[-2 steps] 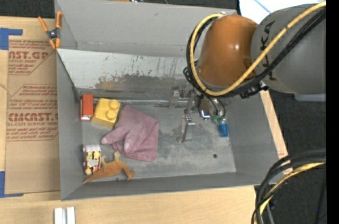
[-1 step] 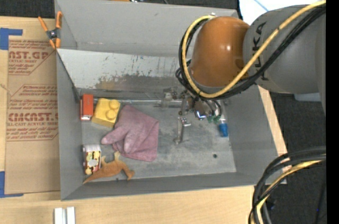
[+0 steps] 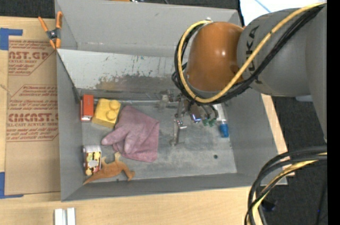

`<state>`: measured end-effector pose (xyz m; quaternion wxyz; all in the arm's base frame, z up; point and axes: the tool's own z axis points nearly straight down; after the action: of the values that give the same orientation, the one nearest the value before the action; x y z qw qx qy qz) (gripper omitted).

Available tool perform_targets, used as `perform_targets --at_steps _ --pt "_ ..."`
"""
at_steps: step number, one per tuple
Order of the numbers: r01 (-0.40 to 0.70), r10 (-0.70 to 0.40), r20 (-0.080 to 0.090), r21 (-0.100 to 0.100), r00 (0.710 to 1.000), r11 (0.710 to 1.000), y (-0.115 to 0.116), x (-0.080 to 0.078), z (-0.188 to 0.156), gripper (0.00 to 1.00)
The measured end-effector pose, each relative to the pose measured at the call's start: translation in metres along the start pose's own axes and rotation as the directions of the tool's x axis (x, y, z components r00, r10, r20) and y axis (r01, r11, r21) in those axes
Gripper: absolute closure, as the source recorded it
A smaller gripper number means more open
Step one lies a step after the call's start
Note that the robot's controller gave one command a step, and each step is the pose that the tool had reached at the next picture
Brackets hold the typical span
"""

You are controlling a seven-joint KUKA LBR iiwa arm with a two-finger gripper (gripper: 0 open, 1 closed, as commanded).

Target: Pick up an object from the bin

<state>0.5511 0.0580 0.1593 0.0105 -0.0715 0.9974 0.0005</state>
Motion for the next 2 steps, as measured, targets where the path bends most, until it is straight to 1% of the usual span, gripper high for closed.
perform_targets --at_steps 1,2 --pt "0.223 -0.223 -0.008 -0.002 0.975 0.975 -0.005 0.007 -0.018 0.00" --pt "0.230 -0.230 -0.007 -0.004 0.973 0.973 0.000 -0.001 0.044 0.00"
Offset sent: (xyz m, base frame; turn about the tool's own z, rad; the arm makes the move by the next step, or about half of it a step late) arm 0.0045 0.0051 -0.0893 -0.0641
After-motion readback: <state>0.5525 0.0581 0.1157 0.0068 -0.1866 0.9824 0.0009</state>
